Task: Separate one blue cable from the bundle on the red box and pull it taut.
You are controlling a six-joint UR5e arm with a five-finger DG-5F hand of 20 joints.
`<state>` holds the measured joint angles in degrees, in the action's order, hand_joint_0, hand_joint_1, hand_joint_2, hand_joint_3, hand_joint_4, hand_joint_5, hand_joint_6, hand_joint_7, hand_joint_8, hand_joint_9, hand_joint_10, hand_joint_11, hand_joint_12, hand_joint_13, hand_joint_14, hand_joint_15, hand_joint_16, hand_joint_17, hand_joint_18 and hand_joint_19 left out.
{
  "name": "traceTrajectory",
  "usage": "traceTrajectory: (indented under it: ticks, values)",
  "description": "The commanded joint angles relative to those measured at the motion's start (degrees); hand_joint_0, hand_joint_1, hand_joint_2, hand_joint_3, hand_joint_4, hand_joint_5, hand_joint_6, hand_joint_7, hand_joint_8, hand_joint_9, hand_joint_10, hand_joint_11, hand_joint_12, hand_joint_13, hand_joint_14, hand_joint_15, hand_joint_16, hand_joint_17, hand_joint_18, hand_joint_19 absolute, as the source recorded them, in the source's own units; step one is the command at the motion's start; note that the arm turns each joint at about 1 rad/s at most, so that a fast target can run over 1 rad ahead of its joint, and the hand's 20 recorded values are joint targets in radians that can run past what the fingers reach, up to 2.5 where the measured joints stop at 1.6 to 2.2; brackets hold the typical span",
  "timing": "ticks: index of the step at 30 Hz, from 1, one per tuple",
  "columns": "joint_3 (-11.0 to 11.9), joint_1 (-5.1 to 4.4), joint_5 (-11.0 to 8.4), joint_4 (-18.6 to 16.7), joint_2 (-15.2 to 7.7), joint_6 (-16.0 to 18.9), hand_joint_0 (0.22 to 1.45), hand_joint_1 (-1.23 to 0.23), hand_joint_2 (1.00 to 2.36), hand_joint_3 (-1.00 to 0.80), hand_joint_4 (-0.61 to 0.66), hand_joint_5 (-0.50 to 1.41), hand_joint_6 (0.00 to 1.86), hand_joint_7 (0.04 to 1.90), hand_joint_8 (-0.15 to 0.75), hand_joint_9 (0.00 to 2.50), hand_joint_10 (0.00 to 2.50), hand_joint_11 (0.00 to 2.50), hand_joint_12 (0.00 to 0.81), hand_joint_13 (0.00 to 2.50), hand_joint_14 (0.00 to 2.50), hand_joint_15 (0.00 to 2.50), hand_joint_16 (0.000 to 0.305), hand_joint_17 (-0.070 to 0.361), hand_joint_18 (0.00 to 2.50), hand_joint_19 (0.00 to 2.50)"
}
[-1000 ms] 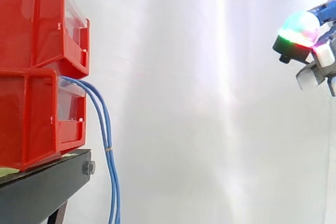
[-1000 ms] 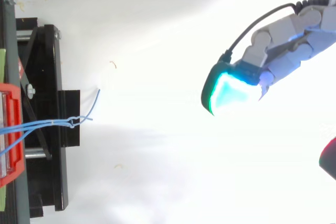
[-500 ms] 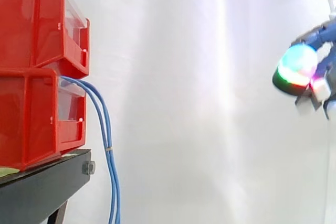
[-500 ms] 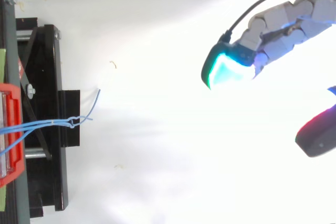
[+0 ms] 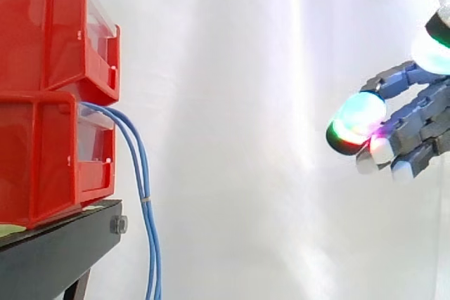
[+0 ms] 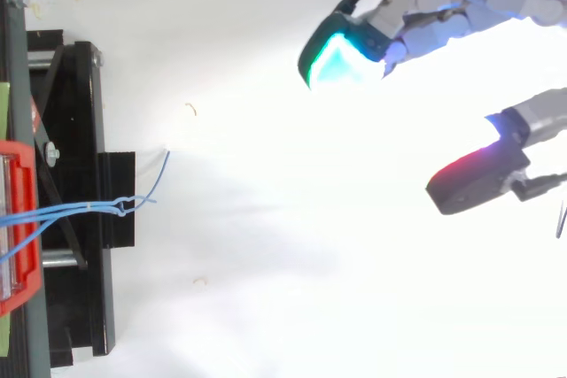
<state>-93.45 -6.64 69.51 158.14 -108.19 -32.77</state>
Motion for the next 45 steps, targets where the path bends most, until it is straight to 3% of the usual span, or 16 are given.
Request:
traceTrajectory:
  ticks: [1, 4, 5, 8, 15, 20, 24, 29, 38, 45]
  values:
    - [-0.2, -0.39, -0.87, -2.8, -2.9, 1.0, 0.56, -0.58, 1.0, -0.48, 0.23, -0.18, 0.5, 0.76, 0.3, 0.74, 0.01, 0.32, 0.32, 0.56, 0.01, 0.2, 0.045, 0.101, 0.59, 0.36]
    - [-0.1, -0.57, -0.96, -4.2, -4.1, 2.1, 0.56, -0.58, 1.0, -0.48, 0.23, -0.18, 0.5, 0.76, 0.299, 0.74, 0.01, 0.32, 0.32, 0.56, 0.01, 0.21, 0.045, 0.102, 0.59, 0.36]
    - [-0.2, -0.66, -0.96, -6.3, -5.8, 3.6, 0.56, -0.58, 1.0, -0.48, 0.23, -0.18, 0.5, 0.76, 0.3, 0.74, 0.01, 0.32, 0.321, 0.56, 0.01, 0.21, 0.045, 0.101, 0.59, 0.36]
    - [-0.1, -0.74, -1.31, -8.0, -6.8, 4.4, 0.56, -0.58, 1.0, -0.48, 0.23, -0.18, 0.5, 0.76, 0.303, 0.74, 0.01, 0.32, 0.319, 0.56, 0.01, 0.21, 0.045, 0.102, 0.59, 0.36]
    - [-0.2, -0.74, -3.86, -11.2, -9.2, 5.4, 0.56, -0.58, 1.0, -0.48, 0.24, -0.18, 0.5, 0.76, 0.304, 0.75, 0.01, 0.33, 0.319, 0.56, 0.01, 0.21, 0.045, 0.101, 0.59, 0.36]
    - [-0.1, -0.74, -3.77, -15.3, -12.4, 7.5, 0.56, -0.59, 1.0, -0.48, 0.24, -0.18, 0.5, 0.76, 0.305, 0.75, 0.01, 0.33, 0.319, 0.56, 0.01, 0.21, 0.045, 0.101, 0.59, 0.35]
    - [-0.1, -0.83, -4.3, -18.2, -13.0, 7.3, 0.56, -0.59, 1.0, -0.48, 0.24, -0.18, 0.5, 0.76, 0.303, 0.75, 0.01, 0.31, 0.318, 0.56, 0.01, 0.21, 0.045, 0.101, 0.59, 0.35]
    - [-0.1, -0.83, -5.79, -18.7, -13.1, 6.0, 0.56, -0.59, 1.0, -0.48, 0.24, -0.18, 0.5, 0.76, 0.305, 0.76, 0.01, 0.33, 0.319, 0.56, 0.01, 0.2, 0.045, 0.101, 0.59, 0.35]
    - [-0.1, -0.83, -5.7, -20.8, -13.1, 4.2, 0.56, -0.59, 1.0, -0.48, 0.24, -0.18, 0.5, 0.76, 0.302, 0.76, 0.01, 0.32, 0.317, 0.56, 0.01, 0.2, 0.045, 0.101, 0.59, 0.35]
    - [0.2, -0.74, -5.7, -25.8, -17.8, 5.4, 0.56, -0.59, 1.0, -0.48, 0.24, -0.18, 0.5, 0.76, 0.303, 0.75, 0.01, 0.32, 0.319, 0.56, 0.01, 0.2, 0.045, 0.101, 0.59, 0.35]
